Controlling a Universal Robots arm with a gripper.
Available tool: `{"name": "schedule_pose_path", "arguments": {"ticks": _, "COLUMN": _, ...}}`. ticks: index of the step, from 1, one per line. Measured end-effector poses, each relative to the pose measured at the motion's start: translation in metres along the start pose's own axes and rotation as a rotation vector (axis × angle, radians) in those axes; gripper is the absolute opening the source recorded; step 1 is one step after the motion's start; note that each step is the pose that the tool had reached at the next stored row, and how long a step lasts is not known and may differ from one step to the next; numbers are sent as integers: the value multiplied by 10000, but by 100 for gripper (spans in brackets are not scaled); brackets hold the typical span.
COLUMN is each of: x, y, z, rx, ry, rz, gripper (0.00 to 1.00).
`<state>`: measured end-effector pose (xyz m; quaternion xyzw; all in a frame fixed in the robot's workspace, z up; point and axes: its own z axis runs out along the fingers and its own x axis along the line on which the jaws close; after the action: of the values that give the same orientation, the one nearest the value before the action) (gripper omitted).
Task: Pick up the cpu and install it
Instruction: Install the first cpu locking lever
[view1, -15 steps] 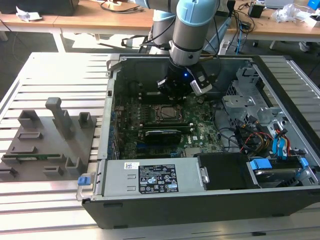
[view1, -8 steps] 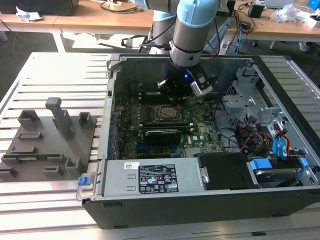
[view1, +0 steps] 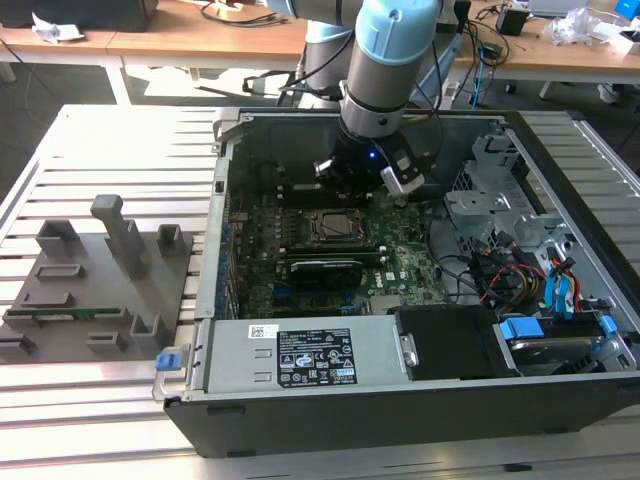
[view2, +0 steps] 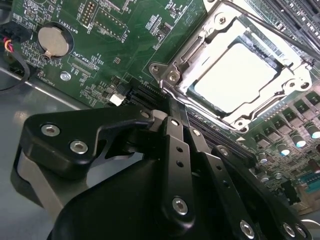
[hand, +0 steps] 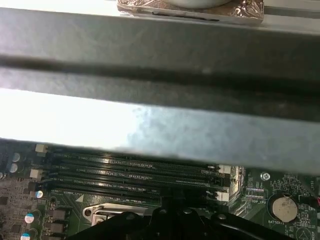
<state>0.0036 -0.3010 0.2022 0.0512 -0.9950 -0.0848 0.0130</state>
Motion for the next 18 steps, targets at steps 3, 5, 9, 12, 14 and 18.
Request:
{"name": "schedule_pose_path", "arguments": {"ticks": 3, "x": 1, "y": -9, "z": -11, "rx": 1, "ry": 1, "rz": 0, "gripper": 11}}
{"name": "schedule_pose_path", "arguments": {"ticks": 5, "x": 2, "y": -19, "z": -13, "rx": -4, "ry": 0, "rz": -1, "gripper": 11}}
{"name": "schedule_pose_path", "arguments": {"ticks": 9, "x": 4, "y": -41, "z": -16, "rx": -21, "ry": -2, "rz": -2, "gripper": 11}}
{"name": "schedule_pose_path", "arguments": {"ticks": 12, "x": 6, "y": -54, "z": -18, "rx": -27, "ry": -3, "rz": -1, "gripper": 11}}
{"name": "schedule_pose_path", "arguments": {"ticks": 14, "x": 6, "y": -59, "z": -19, "rx": -27, "ry": -3, "rz": -1, "gripper": 11}}
{"name": "schedule_pose_path", "arguments": {"ticks": 18, "x": 7, "y": -66, "z": -14, "rx": -25, "ry": -1, "rz": -1, "gripper": 11}}
